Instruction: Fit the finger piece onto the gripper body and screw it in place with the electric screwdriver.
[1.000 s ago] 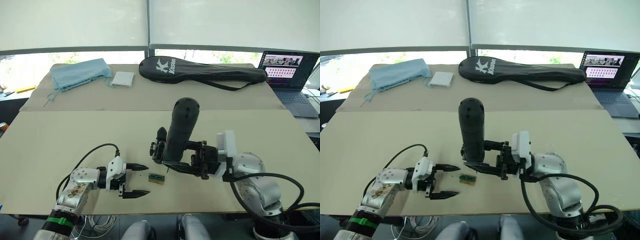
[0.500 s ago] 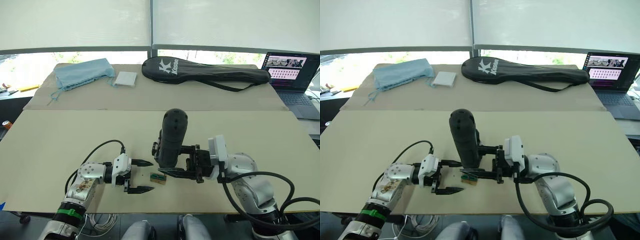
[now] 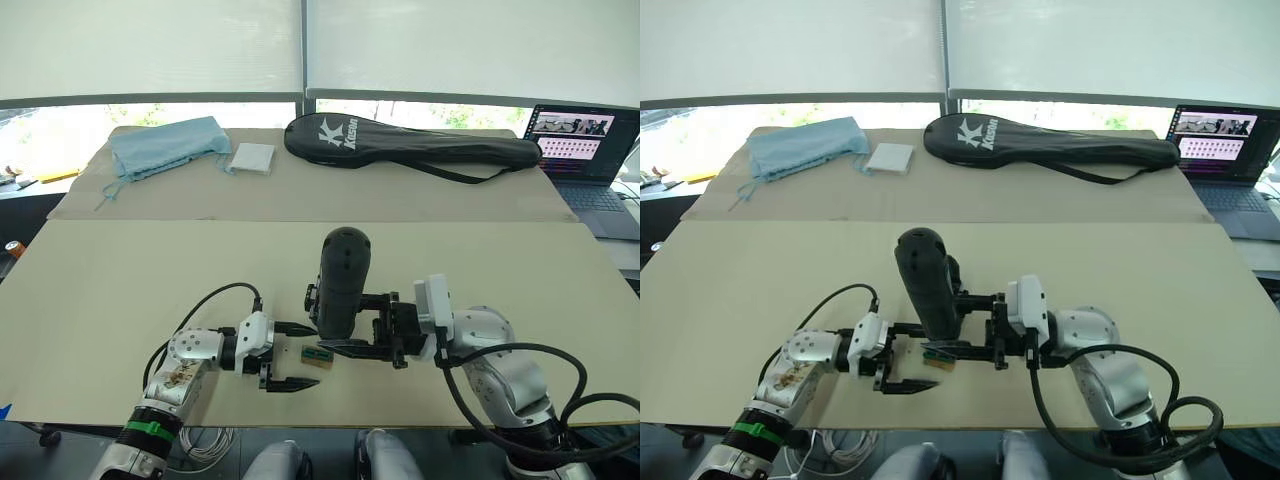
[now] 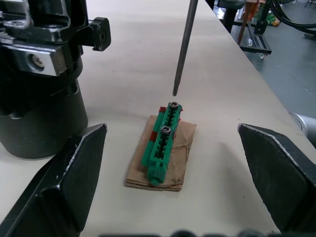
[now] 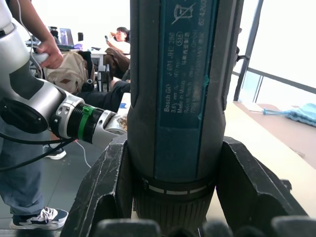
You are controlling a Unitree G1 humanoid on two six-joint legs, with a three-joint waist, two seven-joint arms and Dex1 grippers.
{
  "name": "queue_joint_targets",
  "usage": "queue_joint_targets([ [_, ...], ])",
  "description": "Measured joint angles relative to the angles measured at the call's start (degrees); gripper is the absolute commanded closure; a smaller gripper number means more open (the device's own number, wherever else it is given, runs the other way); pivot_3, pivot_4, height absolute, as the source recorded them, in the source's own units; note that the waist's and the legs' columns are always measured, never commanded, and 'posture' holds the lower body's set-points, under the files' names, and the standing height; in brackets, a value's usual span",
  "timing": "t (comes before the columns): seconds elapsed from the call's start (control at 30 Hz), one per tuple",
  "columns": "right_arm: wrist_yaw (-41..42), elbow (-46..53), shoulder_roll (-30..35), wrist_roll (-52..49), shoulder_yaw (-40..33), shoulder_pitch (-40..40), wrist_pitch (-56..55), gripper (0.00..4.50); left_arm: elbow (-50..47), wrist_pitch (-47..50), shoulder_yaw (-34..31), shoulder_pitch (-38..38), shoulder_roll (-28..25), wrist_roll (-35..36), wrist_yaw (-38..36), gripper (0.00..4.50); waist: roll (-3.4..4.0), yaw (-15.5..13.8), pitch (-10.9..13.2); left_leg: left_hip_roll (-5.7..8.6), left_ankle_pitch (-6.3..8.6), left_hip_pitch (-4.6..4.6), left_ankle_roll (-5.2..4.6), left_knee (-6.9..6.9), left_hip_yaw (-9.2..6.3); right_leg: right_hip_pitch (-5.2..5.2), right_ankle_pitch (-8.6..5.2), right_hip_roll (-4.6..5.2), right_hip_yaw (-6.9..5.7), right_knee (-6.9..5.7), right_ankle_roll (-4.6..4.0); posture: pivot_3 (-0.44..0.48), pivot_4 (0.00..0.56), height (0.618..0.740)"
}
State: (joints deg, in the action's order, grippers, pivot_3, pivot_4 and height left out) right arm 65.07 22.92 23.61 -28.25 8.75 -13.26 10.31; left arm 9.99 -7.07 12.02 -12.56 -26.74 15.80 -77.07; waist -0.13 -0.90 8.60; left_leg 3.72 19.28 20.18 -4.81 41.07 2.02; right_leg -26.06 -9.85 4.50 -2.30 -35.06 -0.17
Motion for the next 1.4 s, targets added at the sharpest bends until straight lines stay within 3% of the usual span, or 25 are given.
queue_joint_targets([
  [1.4,-0.14,-1.08,0.14,0.42,1.79,-1.79,-0.29,2.58,-0.93,-0.56,0.17,1.10,-0.63,0.07,1.52,0.00,0.01,0.21,-0.02,-0.03,0.00,0.00,0.00,-0.01,0.00,-0.02,0.00,-0.01,0.02,-0.01,0.00,0.000,0.150,0.740],
])
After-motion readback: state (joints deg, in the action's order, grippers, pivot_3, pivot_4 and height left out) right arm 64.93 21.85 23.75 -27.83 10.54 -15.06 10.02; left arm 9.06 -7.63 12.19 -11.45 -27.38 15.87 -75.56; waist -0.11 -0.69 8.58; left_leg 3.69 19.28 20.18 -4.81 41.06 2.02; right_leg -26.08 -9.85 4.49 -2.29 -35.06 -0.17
